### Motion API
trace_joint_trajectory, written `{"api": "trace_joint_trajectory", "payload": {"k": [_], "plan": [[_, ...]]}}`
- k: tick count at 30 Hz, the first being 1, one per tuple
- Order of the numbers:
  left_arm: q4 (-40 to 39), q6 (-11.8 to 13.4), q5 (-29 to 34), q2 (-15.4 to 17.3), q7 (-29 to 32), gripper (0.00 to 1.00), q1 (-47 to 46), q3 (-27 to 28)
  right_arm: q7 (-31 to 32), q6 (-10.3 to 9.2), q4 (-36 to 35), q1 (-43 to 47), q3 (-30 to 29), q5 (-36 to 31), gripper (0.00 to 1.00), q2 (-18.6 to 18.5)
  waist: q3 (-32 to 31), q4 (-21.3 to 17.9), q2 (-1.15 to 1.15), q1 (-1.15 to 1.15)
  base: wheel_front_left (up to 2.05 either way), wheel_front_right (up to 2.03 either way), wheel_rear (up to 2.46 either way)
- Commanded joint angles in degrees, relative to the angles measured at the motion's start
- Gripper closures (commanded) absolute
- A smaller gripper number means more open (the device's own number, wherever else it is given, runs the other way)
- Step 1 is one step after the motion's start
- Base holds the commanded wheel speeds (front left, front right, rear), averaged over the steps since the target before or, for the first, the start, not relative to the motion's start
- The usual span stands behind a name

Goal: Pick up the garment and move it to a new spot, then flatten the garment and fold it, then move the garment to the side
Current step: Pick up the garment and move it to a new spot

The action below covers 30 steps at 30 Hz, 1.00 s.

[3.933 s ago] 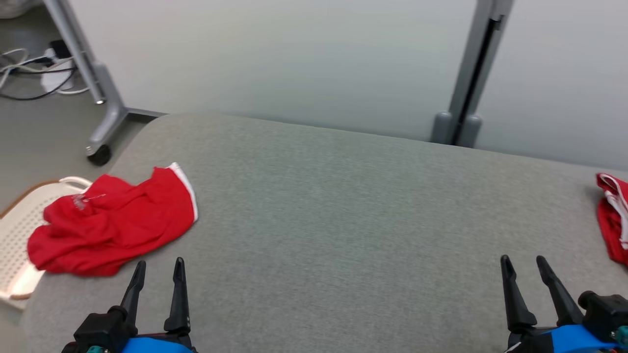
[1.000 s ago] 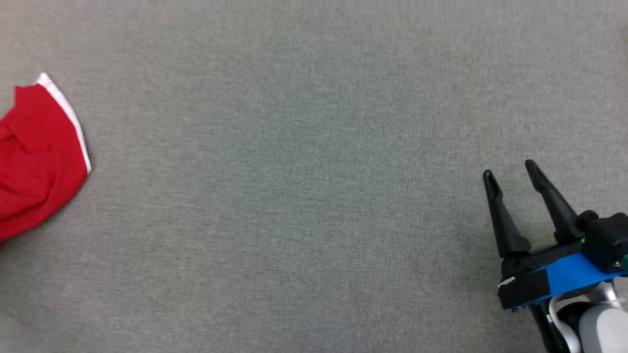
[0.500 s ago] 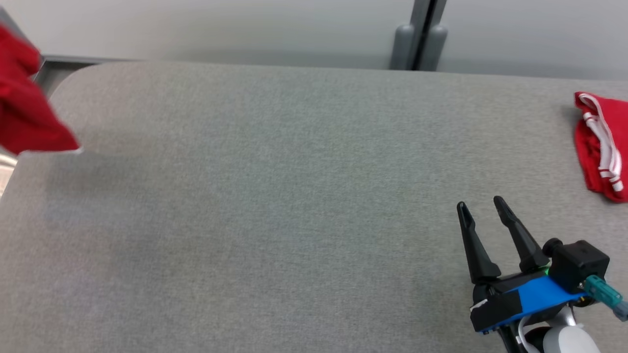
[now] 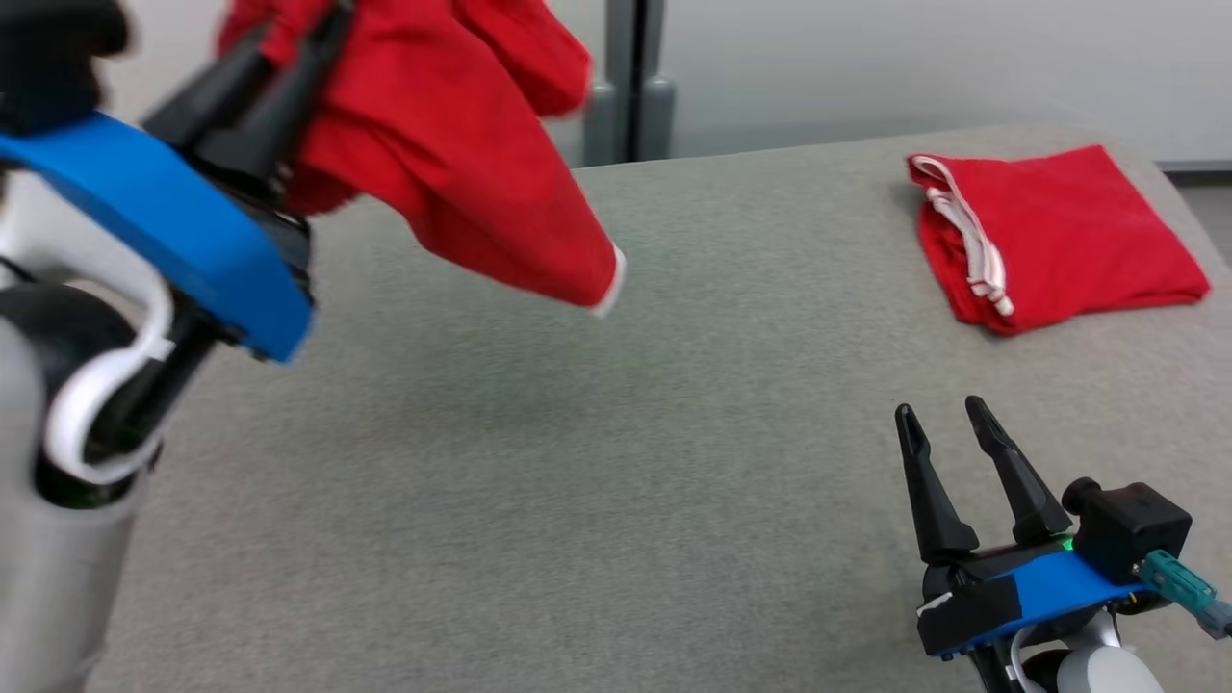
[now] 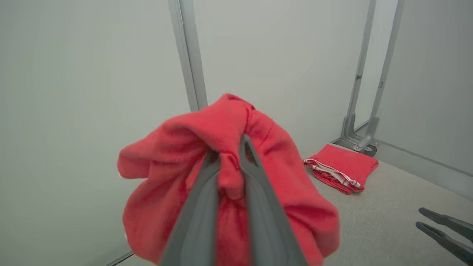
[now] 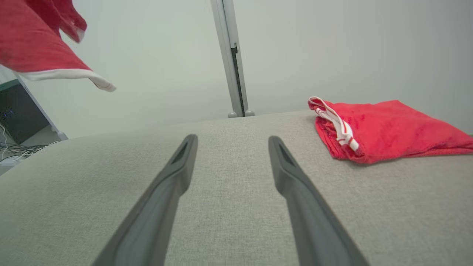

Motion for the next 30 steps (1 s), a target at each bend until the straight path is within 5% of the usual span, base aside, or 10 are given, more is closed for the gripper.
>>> {"api": "trace_joint_trajectory", "payload": {"k": [1, 14, 15, 17, 18, 24, 30], "plan": [[0.46, -0.33, 1.47, -0.63, 0.05, 1.00, 0.57, -2.36, -0.31, 0.01, -0.18, 0.45, -0.27, 0.02, 0.00, 0.16, -0.10, -1.91, 0.00, 0.00, 0.00, 0.00, 0.00], [19.76, 0.19, 10.39, -7.83, -10.04, 1.00, 11.23, -15.79, -1.18, 0.01, 0.05, 0.61, -0.77, 0.43, 0.00, 0.28, 3.58, -10.80, 0.00, 0.00, 0.00, 0.00, 0.00], [22.03, 0.18, 11.23, -8.69, -11.00, 0.95, 11.77, -17.02, -1.29, 0.01, 0.18, 0.76, -0.92, 0.31, 0.00, 0.29, 3.68, -10.96, 0.00, 0.00, 0.00, 0.00, 0.00], [26.28, 0.17, 12.54, -10.27, -13.12, 0.42, 12.37, -18.94, -1.49, 0.01, 0.30, 0.69, -0.90, 0.17, 0.00, 0.34, 3.79, -11.18, 0.00, 0.00, 0.00, 0.00, 0.00], [28.03, 0.16, 13.12, -11.00, -14.35, 0.00, 12.67, -19.53, -1.56, 0.01, 0.36, 0.56, -0.96, 0.27, 0.00, 0.35, 3.75, -11.20, 0.00, 0.00, 0.00, 0.00, 0.00], [34.01, 0.48, 11.02, -16.98, -25.73, 0.00, 15.07, -18.93, -1.91, 0.01, 0.89, 0.68, -0.89, 0.93, 0.00, 0.40, 1.64, -9.02, 0.00, 0.00, 0.00, 0.00, 0.00], [31.73, 0.89, 5.18, -20.69, -41.73, 0.00, 19.95, -12.19, -1.34, 0.01, 0.91, 1.64, -1.43, 0.96, 0.00, -0.18, -1.31, -5.29, 0.00, 0.00, 0.00, 0.00, 0.00]]}}
